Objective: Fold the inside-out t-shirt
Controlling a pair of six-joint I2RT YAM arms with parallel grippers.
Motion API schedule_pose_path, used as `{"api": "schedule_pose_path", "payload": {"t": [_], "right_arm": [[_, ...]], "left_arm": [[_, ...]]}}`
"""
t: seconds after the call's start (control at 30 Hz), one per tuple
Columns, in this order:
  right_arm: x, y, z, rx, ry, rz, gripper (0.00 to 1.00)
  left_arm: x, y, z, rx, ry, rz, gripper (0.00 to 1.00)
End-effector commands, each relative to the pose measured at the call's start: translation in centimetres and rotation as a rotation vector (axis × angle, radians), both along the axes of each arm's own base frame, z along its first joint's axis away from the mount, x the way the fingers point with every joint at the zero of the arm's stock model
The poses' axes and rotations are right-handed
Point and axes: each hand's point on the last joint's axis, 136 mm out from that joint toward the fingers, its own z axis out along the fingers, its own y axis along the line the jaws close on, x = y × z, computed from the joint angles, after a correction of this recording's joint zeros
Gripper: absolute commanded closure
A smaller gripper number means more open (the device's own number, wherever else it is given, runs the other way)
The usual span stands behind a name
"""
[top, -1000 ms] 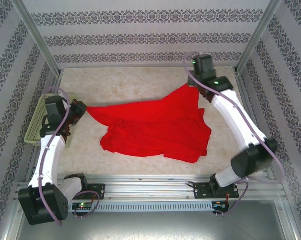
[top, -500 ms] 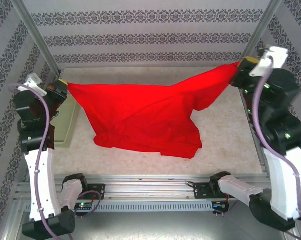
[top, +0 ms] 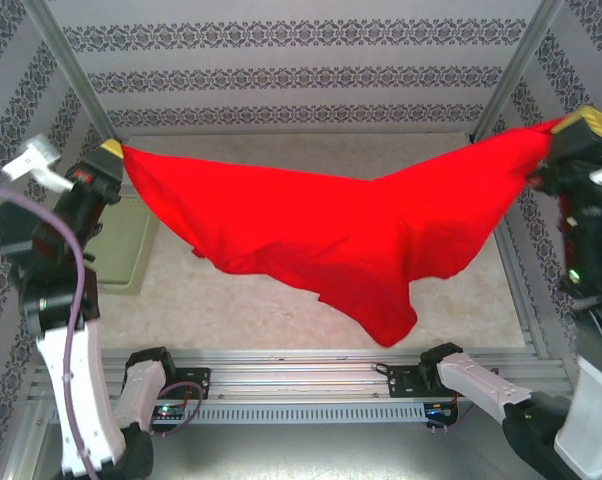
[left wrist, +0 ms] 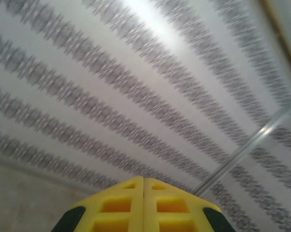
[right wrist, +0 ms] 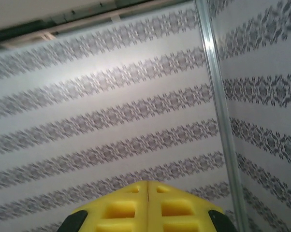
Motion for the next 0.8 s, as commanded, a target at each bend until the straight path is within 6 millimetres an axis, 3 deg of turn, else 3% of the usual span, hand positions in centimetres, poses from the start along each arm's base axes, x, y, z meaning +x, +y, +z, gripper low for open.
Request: {"api": "schedule_pose_path", "payload": {"t": [0.0,0.07,0.1,0.13,0.2,0.27,0.33,0.43,0.5,0.53,0.6,0.67,0.73,0.77], "right_arm": [[9.9,1.4,-8.2,-0.117,0.299,-0.116,1.0],[13.4,2.6,-13.2,-0.132,0.429,-0.1,1.0],[15.0,3.4,-15.9,-0.131,0.495,-0.073,1.0],[16.1,4.1,-17.9,-0.132,0.547,-0.05,1.0],[17.5,4.8,-20.6,-0.132,0.623,-0.033,1.0],[17.2,4.6,-19.6,-0.112,0.601,-0.037,1.0],[15.8,4.3,-16.8,-0.077,0.525,-0.019,1.0],[11.4,3.5,-10.9,-0.026,0.353,0.017,1.0],[8.6,2.7,-8.5,0.011,0.266,0.022,1.0],[7.5,2.5,-7.9,0.027,0.235,0.034,1.0],[6.5,2.5,-7.9,0.048,0.202,0.054,1.0],[7.5,3.0,-9.9,0.052,0.243,0.066,1.0],[10.2,4.2,-14.2,0.05,0.36,0.081,1.0],[11.5,4.8,-16.6,0.048,0.422,0.091,1.0]], "left_arm": [[8.1,2.7,-16.9,-0.076,0.561,0.006,1.0],[10.0,1.9,-22.8,-0.054,0.781,-0.055,1.0],[10.6,1.3,-24.5,-0.054,0.844,-0.086,1.0],[11.1,0.7,-25.1,-0.067,0.854,-0.112,1.0],[11.6,-0.5,-23.5,-0.062,0.784,-0.143,1.0],[11.1,-1.2,-20.1,-0.027,0.692,-0.155,1.0],[9.8,-1.5,-15.4,0.008,0.548,-0.15,1.0],[5.3,-1.4,-7.9,0.057,0.242,-0.058,1.0],[1.7,-0.5,-4.8,0.067,0.063,0.044,1.0],[0.3,0.0,-4.3,0.063,0.002,0.092,1.0],[0.2,0.9,-6.1,0.046,0.035,0.14,1.0],[3.2,0.6,-11.1,0.011,0.208,0.089,1.0],[6.7,-0.4,-19.6,-0.065,0.511,-0.002,1.0],[7.5,-0.9,-23.4,-0.082,0.645,-0.03,1.0]]}}
